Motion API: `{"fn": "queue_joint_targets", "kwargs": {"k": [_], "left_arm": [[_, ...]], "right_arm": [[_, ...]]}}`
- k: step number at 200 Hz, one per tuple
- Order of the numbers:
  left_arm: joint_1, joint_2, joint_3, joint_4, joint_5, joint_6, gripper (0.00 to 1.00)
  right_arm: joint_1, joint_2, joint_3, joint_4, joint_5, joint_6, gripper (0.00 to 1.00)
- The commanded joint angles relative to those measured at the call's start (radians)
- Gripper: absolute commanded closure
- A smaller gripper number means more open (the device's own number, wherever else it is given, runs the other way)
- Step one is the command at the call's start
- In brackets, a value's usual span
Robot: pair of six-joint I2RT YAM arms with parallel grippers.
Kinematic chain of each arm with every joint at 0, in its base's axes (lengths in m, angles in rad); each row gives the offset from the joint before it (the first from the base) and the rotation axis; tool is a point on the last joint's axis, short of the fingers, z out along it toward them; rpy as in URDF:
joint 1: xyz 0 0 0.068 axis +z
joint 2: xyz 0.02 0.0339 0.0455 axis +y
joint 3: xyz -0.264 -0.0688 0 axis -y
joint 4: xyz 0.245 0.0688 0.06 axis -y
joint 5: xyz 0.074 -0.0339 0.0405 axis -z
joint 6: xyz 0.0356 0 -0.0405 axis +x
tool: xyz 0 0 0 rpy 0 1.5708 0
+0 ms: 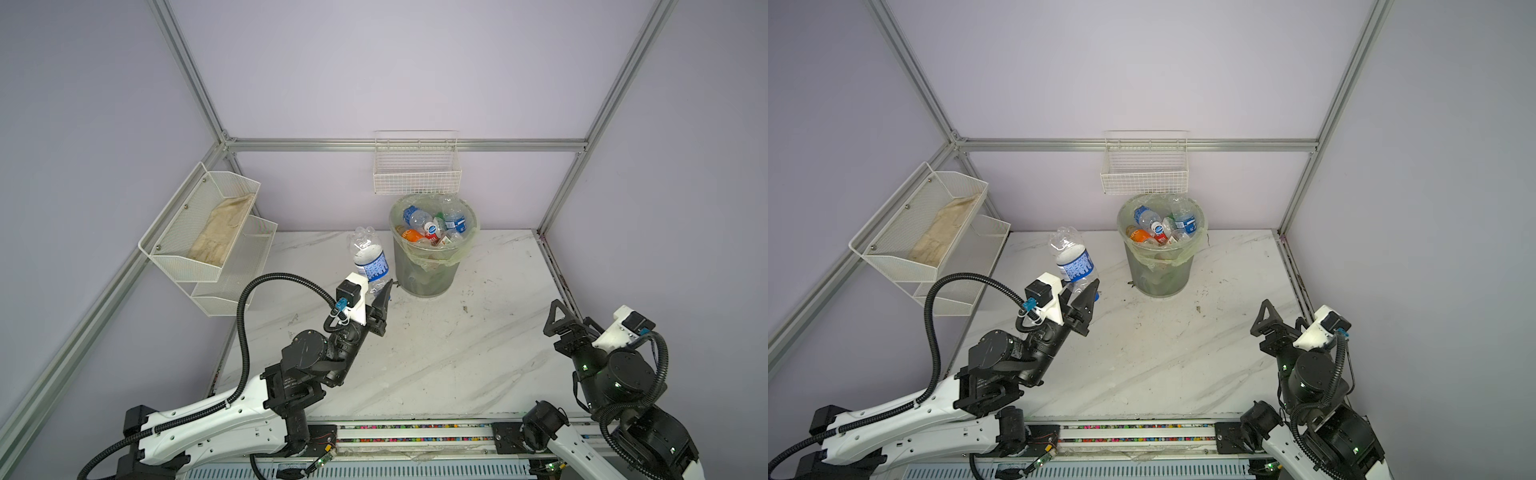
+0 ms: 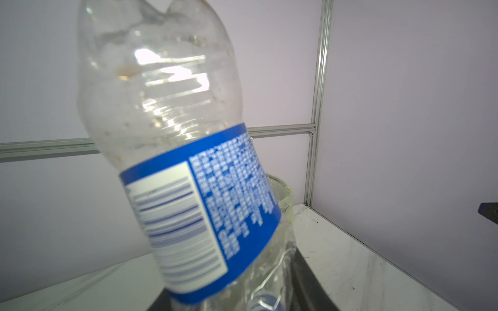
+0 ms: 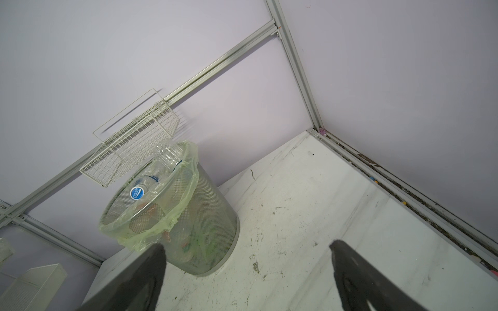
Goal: Throw the plastic bottles in the bin
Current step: 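Lift the blue-capped bottle with the left gripper and carry it over the bin, then open the left gripper to drop the blue-capped bottle into the bin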
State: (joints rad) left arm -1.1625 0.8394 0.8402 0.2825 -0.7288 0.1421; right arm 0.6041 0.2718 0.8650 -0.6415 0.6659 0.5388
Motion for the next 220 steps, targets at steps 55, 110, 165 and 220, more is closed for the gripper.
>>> {"fn": "queue_joint_targets", "kwargs": {"k": [55, 110, 165, 220], "left_arm": [[0.22, 0.19, 0.201, -0.065, 0.258, -0.146, 0.74], [0.314, 0.364, 0.369, -0.079, 0.374, -0.162, 0.74], [0.414, 0.714, 0.811, -0.333, 0.525, -0.164, 0.73], [0.432, 0.889, 1.133, -0.692, 0.521, -0.217, 0.0]], "right_arm": [[-0.002, 0.004, -0.001, -0.021, 0.018, 0.011, 0.03], [-0.003, 0.007, -0.001, -0.019, 0.02, 0.008, 0.03], [-0.002, 0.014, 0.0, -0.017, 0.021, 0.004, 0.03], [-0.003, -0.009, -0.003, -0.018, 0.026, 0.007, 0.03]]}}
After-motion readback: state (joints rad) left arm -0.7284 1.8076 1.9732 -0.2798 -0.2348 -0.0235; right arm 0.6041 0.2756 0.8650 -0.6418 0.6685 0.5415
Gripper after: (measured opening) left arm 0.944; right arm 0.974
